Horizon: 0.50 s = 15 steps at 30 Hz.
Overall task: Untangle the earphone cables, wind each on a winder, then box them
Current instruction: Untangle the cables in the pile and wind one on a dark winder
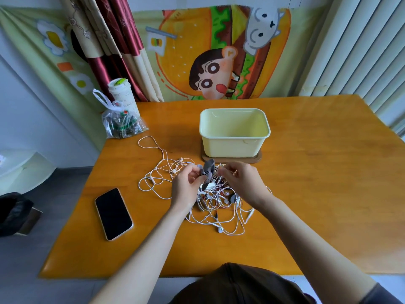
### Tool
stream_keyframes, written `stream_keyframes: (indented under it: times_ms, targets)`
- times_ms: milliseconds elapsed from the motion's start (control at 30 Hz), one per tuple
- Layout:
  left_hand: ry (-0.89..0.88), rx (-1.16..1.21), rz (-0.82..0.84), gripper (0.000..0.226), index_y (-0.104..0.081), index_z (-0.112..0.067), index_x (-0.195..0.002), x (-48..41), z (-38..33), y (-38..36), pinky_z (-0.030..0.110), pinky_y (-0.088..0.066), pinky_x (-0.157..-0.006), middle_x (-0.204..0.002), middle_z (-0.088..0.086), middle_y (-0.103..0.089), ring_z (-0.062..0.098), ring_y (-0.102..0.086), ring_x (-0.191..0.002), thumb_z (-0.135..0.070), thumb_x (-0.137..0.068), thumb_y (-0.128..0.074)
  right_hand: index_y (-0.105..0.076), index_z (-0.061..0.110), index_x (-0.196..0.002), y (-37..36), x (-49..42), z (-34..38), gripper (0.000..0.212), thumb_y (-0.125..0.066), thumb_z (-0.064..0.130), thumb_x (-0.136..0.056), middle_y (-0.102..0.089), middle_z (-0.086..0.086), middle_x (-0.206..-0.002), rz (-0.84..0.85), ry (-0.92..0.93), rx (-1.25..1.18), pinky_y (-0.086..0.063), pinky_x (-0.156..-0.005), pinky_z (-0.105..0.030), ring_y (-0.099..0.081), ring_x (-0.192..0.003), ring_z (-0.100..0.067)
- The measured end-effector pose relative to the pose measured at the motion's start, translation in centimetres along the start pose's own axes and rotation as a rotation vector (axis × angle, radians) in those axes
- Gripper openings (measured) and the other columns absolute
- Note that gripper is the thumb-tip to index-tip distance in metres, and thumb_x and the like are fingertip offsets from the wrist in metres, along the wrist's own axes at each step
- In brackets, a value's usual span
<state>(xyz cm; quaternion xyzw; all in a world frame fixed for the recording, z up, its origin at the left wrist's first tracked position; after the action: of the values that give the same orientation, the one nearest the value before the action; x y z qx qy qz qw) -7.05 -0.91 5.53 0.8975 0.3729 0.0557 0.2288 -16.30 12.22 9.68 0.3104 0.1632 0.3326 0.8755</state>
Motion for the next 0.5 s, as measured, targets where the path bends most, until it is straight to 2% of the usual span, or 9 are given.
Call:
stream_keyframes:
  times_ms: [167,267,367,433,500]
  targets:
    - [-0.047,-0.012,0.201,0.014,-0.062,-0.021,-0.093,0.9,-0.2,-2.0,0.011,-0.046,-0.066,-0.085,-0.009,-0.063,0.006,-0.058,-0.079,-0.012,-0.086,-0.068,-0.064,0.016,-0.081,1.6,-1.0,-0.4,0.018,-0.059,0.029,-0.092,-0.058,0.005,-0.071,-0.039,0.010,0.028,-0.035,-0.053,-0.018,-0.048,-0.058,-0.005]
    - [-0.044,0.036,0.313,0.018,-0.060,-0.027,-0.092,1.2,-0.6,-2.8,0.021,-0.050,-0.074,-0.089,-0.008,-0.064,0.015,-0.061,-0.085,-0.011,-0.087,-0.066,-0.066,0.013,-0.081,2.1,-1.3,-0.6,0.019,-0.061,0.029,-0.090,-0.057,0.009,-0.068,-0.062,-0.001,0.003,-0.036,-0.054,-0.017,-0.048,-0.060,-0.003]
    - [-0.001,0.142,0.348,0.018,-0.060,-0.028,-0.090,1.5,-0.6,-2.8,0.026,-0.051,-0.077,-0.092,-0.003,-0.065,0.017,-0.061,-0.086,-0.011,-0.089,-0.064,-0.067,0.013,-0.082,2.2,-1.3,-0.6,0.018,-0.061,0.027,-0.091,-0.053,0.015,-0.064,-0.071,-0.009,-0.032,-0.035,-0.050,-0.011,-0.047,-0.057,-0.002]
    - [0.019,0.176,0.358,0.017,-0.059,-0.027,-0.090,1.7,-0.6,-2.7,0.022,-0.051,-0.075,-0.091,-0.004,-0.064,0.013,-0.061,-0.083,-0.011,-0.089,-0.063,-0.068,0.012,-0.083,2.2,-1.4,-0.7,0.019,-0.060,0.028,-0.091,-0.056,0.010,-0.064,-0.075,-0.014,-0.037,-0.035,-0.050,-0.012,-0.048,-0.058,-0.004]
    - [0.045,0.184,0.403,0.010,-0.061,-0.022,-0.092,1.9,-0.5,-3.0,0.026,-0.052,-0.077,-0.091,-0.004,-0.065,0.016,-0.062,-0.084,-0.013,-0.089,-0.063,-0.068,0.011,-0.083,2.0,-1.4,-0.8,0.020,-0.060,0.028,-0.091,-0.056,0.009,-0.065,-0.062,-0.019,-0.056,-0.036,-0.051,-0.013,-0.048,-0.058,-0.004]
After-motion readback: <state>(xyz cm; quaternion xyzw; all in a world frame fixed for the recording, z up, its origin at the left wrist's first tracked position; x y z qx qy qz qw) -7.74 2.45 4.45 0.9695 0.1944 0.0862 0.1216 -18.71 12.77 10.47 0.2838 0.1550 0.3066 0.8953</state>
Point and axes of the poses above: each hand's wrist, its own x-axis away from the middle knuckle, its own y-axis out of the back of the hand, z = x × y, the point moved 9 cm from there along -x, towards the middle knuckle
